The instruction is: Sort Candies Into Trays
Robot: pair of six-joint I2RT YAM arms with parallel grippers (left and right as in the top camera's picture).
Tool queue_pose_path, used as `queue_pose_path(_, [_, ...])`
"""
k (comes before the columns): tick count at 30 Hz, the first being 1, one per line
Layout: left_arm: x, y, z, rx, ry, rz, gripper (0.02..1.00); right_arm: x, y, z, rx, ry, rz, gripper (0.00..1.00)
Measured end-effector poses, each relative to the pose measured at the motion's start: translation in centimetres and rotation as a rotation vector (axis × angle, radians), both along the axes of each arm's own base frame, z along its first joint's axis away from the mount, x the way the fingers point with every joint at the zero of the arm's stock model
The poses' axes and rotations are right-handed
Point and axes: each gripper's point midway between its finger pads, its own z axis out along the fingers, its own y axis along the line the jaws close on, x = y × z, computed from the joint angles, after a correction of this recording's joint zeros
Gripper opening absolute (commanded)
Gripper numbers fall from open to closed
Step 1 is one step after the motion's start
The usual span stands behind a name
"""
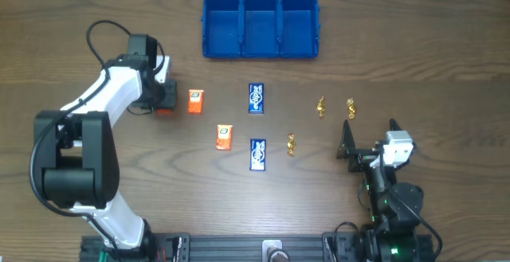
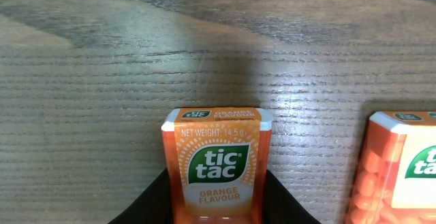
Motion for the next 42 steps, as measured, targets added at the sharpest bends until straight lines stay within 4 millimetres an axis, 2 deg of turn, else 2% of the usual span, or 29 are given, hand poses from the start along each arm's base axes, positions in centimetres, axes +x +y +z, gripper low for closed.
queue_pose_path(4, [0.3, 0.0, 0.6, -0.002, 0.000, 0.026, 0.286, 0.0, 0.0, 0.0, 0.000, 0.000, 0.000, 0.998])
queue_pose_path(7, [2.0, -0.2, 3.3, 0.004, -0.051, 0.048, 0.290, 0.0, 0.0, 0.0, 0.000, 0.000, 0.000, 0.998])
queue_pose_path(9, [3.6, -0.8, 6.7, 0.014, -0.130, 0.052, 0.297, 0.0, 0.0, 0.0, 0.000, 0.000, 0.000, 0.998])
queue_pose_path(11, [5.5, -2.0, 11.1, 0.021, -0.240, 0.043, 0.303, 0.0, 0.0, 0.0, 0.000, 0.000, 0.000, 0.998])
queue_pose_path(14, [8.5, -5.4, 19.8, 0.026, -0.456, 0.010, 0.299, 0.0, 0.0, 0.0, 0.000, 0.000, 0.000, 0.998])
queue_pose_path(16, [9.8, -8.2, 24.4, 0.008, -0.572, -0.014, 0.301, 0.0, 0.0, 0.0, 0.000, 0.000, 0.000, 0.998])
queue_pose_path(19, [11.1, -11.1, 27.4, -0.020, -0.649, -0.028, 0.299, 0.0, 0.0, 0.0, 0.000, 0.000, 0.000, 0.998])
queue_pose_path(21, [12.8, -12.7, 27.3, -0.037, -0.655, -0.024, 0.301, 0.0, 0.0, 0.0, 0.000, 0.000, 0.000, 0.998])
queue_pose_path(23, [14.5, -13.6, 25.4, -0.040, -0.629, -0.018, 0.301, 0.0, 0.0, 0.0, 0.000, 0.000, 0.000, 0.998])
queue_pose_path(25, [15.8, -14.3, 22.1, -0.035, -0.572, -0.014, 0.303, 0.0, 0.0, 0.0, 0.000, 0.000, 0.000, 0.998])
queue_pose_path(28, [17.3, -15.5, 15.6, -0.030, -0.457, -0.026, 0.314, 0.0, 0.0, 0.0, 0.000, 0.000, 0.000, 0.998])
queue_pose_path(31, [17.6, -16.0, 12.0, -0.033, -0.390, -0.031, 0.318, 0.0, 0.0, 0.0, 0.000, 0.000, 0.000, 0.998])
queue_pose_path(34, [17.7, -16.2, 11.1, -0.038, -0.374, -0.025, 0.358, 0.0, 0.0, 0.0, 0.000, 0.000, 0.000, 0.998])
queue_pose_path(38, [18.1, -16.3, 11.8, -0.050, -0.394, -0.022, 0.687, 0.0, 0.0, 0.0, 0.000, 0.000, 0.000, 0.998])
queue_pose_path(40, [18.2, -16.3, 12.1, -0.052, -0.400, -0.021, 0.739, 0.0, 0.0, 0.0, 0.000, 0.000, 0.000, 0.998])
queue_pose_path(42, [18.0, -16.2, 12.1, -0.049, -0.392, -0.016, 0.836, 0.0, 0.0, 0.0, 0.000, 0.000, 0.000, 0.998])
